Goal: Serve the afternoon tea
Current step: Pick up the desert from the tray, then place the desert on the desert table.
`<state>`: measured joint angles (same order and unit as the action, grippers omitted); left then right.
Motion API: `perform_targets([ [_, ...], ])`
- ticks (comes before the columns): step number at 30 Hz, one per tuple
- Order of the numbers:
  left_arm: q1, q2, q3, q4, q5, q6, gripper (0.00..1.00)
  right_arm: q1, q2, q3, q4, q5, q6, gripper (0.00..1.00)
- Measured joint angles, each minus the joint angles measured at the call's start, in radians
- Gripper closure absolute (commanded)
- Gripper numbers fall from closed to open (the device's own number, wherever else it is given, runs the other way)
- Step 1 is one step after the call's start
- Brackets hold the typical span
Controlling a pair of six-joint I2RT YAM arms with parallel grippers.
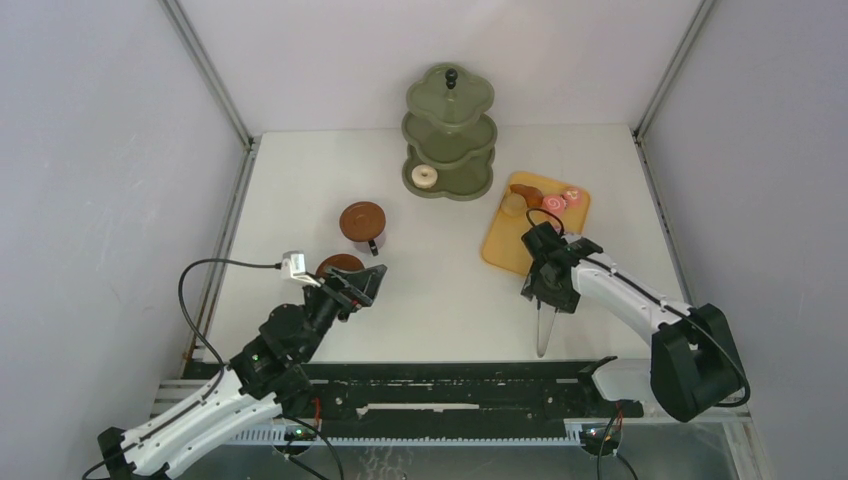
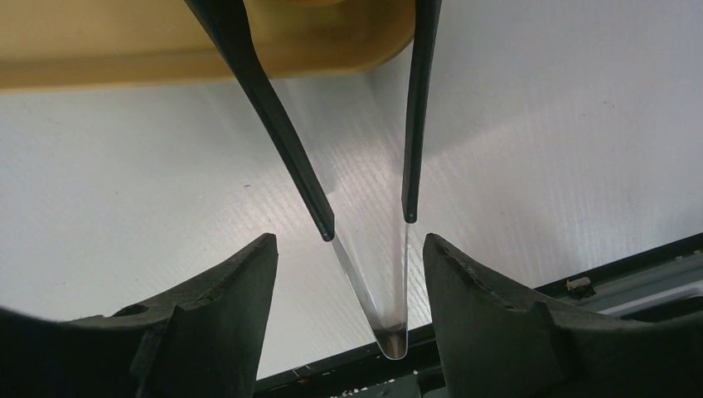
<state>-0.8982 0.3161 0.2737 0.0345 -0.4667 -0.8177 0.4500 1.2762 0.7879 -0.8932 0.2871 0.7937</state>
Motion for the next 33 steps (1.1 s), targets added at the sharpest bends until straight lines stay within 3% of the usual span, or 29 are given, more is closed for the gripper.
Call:
perform_targets([
  [13, 0.000, 0.015, 0.000, 0.000, 0.000, -0.005, 0.06, -0.008, 0.116, -0.024, 0.053, 0.010, 0.000, 0.28],
  [23, 0.000, 0.046, 0.000, 0.002, 0.000, -0.005, 0.06, -0.020, 0.164, -0.028, 0.108, 0.008, -0.007, 0.41],
  [28, 0.000, 0.050, 0.000, 0.002, 0.000, -0.006, 0.06, -0.020, 0.164, -0.028, 0.108, 0.018, -0.011, 0.55],
  [33, 0.000, 0.048, 0.000, 0.002, 0.000, -0.014, 0.07, -0.013, 0.162, -0.028, 0.105, 0.024, -0.015, 0.57],
])
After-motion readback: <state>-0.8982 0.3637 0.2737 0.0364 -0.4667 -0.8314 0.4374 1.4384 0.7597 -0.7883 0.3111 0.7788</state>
